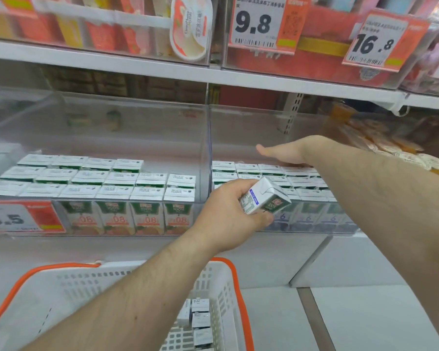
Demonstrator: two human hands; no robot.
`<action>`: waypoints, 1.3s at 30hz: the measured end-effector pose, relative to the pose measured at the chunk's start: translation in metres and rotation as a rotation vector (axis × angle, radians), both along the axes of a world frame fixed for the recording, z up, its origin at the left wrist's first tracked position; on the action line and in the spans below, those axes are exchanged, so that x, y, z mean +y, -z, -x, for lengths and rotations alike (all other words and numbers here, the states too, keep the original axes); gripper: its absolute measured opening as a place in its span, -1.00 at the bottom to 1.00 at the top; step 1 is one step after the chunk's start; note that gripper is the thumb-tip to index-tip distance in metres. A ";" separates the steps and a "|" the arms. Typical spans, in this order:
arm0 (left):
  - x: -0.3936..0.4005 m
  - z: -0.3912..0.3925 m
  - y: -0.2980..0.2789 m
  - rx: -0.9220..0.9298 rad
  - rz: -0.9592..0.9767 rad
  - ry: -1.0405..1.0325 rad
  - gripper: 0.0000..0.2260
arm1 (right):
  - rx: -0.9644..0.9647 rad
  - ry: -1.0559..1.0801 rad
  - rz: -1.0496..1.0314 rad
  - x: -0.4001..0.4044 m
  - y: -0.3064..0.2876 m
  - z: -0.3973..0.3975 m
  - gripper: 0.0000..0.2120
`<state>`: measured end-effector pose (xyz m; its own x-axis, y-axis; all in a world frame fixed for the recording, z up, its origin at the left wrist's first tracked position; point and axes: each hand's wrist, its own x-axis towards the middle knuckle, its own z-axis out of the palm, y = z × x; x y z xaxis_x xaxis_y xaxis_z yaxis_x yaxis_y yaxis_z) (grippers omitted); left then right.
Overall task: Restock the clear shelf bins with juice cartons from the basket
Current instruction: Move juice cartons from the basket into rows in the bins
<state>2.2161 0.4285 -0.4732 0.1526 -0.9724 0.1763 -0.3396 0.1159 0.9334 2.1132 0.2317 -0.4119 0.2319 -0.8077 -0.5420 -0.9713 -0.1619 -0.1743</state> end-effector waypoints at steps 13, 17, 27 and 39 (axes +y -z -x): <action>0.033 -0.003 -0.014 0.285 0.202 -0.161 -0.53 | -0.907 -0.215 0.257 0.168 -0.021 0.012 -0.68; 0.034 -0.012 -0.016 -0.114 0.315 -0.334 -0.54 | -0.871 -0.066 0.559 0.169 -0.014 -0.006 -0.80; 0.010 -0.032 0.012 -0.801 -0.059 -0.529 -0.57 | -0.495 0.044 0.496 0.032 0.012 -0.075 -0.48; 0.004 -0.033 0.023 -0.768 0.045 -0.598 -0.64 | -0.403 0.017 -0.010 -0.004 0.028 -0.104 -0.64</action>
<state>2.2493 0.4322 -0.4957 0.4467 -0.7618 0.4692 -0.8684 -0.2431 0.4321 2.2172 0.2275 -0.4398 0.4140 -0.8086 -0.4180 -0.8273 -0.1426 -0.5434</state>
